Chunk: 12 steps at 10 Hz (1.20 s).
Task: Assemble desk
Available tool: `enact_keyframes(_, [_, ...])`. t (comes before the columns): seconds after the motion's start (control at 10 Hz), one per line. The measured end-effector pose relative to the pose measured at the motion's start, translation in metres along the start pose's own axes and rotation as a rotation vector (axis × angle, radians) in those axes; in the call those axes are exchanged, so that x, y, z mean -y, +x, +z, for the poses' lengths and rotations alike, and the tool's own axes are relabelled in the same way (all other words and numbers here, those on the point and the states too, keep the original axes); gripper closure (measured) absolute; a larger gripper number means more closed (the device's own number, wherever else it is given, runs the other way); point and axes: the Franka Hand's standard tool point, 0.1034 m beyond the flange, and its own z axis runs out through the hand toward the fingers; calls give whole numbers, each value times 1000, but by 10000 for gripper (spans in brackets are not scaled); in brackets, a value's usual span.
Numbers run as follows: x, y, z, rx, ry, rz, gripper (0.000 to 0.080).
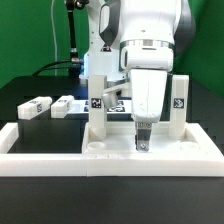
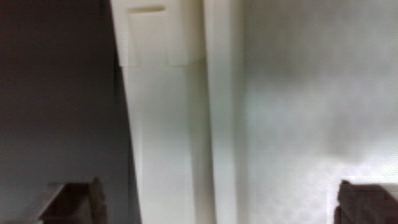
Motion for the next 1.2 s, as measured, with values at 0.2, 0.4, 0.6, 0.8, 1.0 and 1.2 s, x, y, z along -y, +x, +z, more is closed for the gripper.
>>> enact_keyframes(0.2, [0,0,0,0,0,0,150])
enact_keyframes(0.4, [-10,-2,-24,13,16,3,150])
enact_keyframes(0.6, [-25,-10,-71,25,12,39,150])
enact_keyframes(0.8, [-36,-18,-88,26,-18,78,150])
enact_keyframes(1.0, [-33,-17,-84,24,-12,218,150])
enact_keyframes(1.2, [-33,-18,-84,23,-8,326,150])
